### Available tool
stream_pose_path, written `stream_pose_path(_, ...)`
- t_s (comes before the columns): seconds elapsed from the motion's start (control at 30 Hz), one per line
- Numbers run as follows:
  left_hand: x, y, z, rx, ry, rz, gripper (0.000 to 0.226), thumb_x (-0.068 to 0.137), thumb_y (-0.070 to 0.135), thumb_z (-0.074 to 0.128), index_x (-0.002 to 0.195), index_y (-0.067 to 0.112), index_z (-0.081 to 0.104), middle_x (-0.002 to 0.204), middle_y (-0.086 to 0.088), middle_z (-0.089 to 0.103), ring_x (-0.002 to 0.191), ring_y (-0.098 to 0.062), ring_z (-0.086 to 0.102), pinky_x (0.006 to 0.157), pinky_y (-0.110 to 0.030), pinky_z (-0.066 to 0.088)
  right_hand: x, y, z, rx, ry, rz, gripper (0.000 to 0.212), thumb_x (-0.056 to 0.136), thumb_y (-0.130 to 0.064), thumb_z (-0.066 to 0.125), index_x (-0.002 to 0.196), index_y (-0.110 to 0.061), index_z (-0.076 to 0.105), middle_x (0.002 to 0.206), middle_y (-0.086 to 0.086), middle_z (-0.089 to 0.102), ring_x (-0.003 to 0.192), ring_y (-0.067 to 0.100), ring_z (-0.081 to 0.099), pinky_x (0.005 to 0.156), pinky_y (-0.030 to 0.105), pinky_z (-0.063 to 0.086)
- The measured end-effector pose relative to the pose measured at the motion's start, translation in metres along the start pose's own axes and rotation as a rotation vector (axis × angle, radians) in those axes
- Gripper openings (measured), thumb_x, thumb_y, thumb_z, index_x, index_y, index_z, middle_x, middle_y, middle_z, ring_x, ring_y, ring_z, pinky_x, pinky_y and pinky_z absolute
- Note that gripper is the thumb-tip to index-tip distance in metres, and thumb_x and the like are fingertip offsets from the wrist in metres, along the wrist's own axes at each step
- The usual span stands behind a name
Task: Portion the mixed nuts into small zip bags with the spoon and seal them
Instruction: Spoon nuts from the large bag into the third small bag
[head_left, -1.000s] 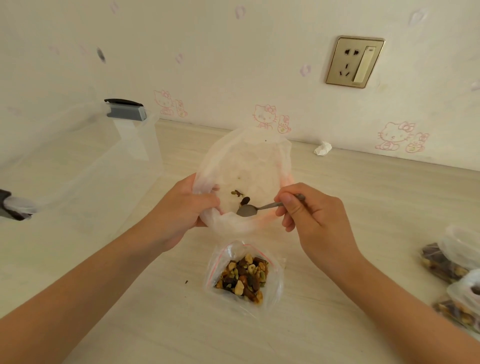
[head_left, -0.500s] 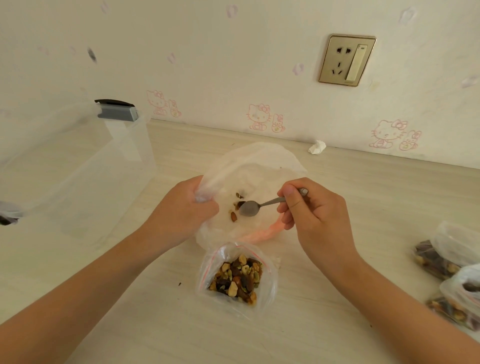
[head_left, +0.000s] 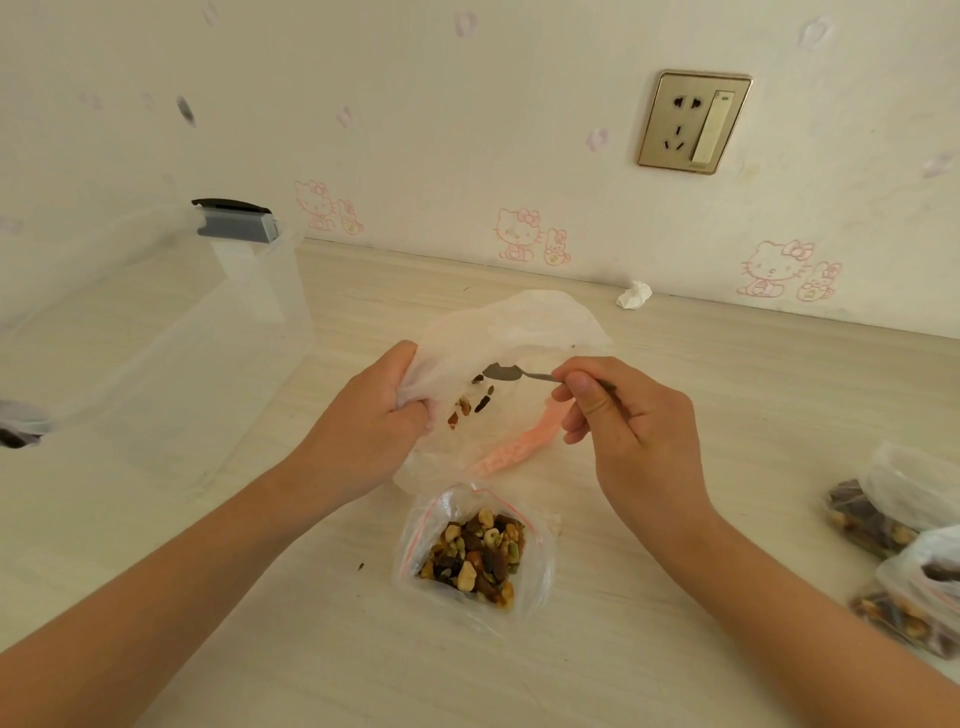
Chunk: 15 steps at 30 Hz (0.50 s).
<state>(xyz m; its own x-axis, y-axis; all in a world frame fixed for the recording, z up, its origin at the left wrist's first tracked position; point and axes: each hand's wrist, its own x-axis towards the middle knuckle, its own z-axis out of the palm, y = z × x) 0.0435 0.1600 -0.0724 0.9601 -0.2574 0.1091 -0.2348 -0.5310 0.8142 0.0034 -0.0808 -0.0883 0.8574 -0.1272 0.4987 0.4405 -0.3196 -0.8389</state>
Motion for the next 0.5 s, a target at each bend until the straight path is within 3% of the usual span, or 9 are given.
stream_pose_path(0.07, 0.0, -0.001, 0.0, -0.021, -0.008, -0.029, 0.012, 0.092, 0.018, 0.057, 0.103, 0.022, 0.06, 0.091, -0.001, 0.069, 0.077, -0.02, 0.066, 0.066, -0.04, 0.053, 0.0, 0.001, 0.0, 0.014, -0.009, 0.018, 0.022, 0.105, -0.015, 0.057, 0.103, -0.026, 0.075, 0.085, -0.006, 0.073, 0.068, 0.016, 0.067, 0.063, 0.02, 0.054)
stream_pose_path(0.2, 0.003, -0.001, 0.0, -0.157, -0.027, -0.124, 0.032, 0.082, 0.041, 0.071, 0.113, 0.034, 0.064, 0.098, 0.014, 0.077, 0.083, -0.009, 0.077, 0.071, -0.032, 0.064, 0.0, 0.001, -0.001, 0.038, -0.036, 0.054, 0.02, 0.104, -0.025, 0.056, 0.099, -0.028, 0.075, 0.082, -0.003, 0.072, 0.069, 0.019, 0.068, 0.062, 0.025, 0.055)
stream_pose_path(0.27, 0.006, -0.004, 0.002, -0.165, 0.012, -0.131, 0.028, 0.086, 0.038, 0.081, 0.111, 0.031, 0.069, 0.094, 0.013, 0.08, 0.079, -0.01, 0.078, 0.067, -0.027, 0.063, -0.001, 0.001, 0.0, 0.033, -0.053, 0.056, 0.02, 0.104, -0.026, 0.055, 0.098, -0.028, 0.075, 0.082, -0.003, 0.073, 0.07, 0.019, 0.068, 0.062, 0.026, 0.056)
stream_pose_path(0.37, 0.01, -0.012, 0.003, -0.147, 0.095, -0.149, 0.01, 0.093, 0.025, 0.076, 0.102, 0.029, 0.075, 0.087, 0.011, 0.08, 0.073, -0.013, 0.078, 0.056, -0.019, 0.058, -0.001, 0.0, 0.001, 0.056, -0.042, 0.063, 0.02, 0.104, -0.024, 0.056, 0.098, -0.026, 0.075, 0.081, -0.002, 0.073, 0.068, 0.02, 0.068, 0.06, 0.026, 0.055)
stream_pose_path(0.5, 0.011, -0.014, 0.002, -0.146, 0.106, -0.132, 0.016, 0.097, 0.022, 0.07, 0.105, 0.036, 0.072, 0.091, 0.017, 0.078, 0.078, -0.005, 0.075, 0.058, -0.014, 0.055, -0.003, -0.005, -0.004, 0.183, -0.059, 0.033, 0.023, 0.103, -0.026, 0.055, 0.095, -0.02, 0.075, 0.076, 0.005, 0.071, 0.063, 0.022, 0.064, 0.056, 0.03, 0.052)
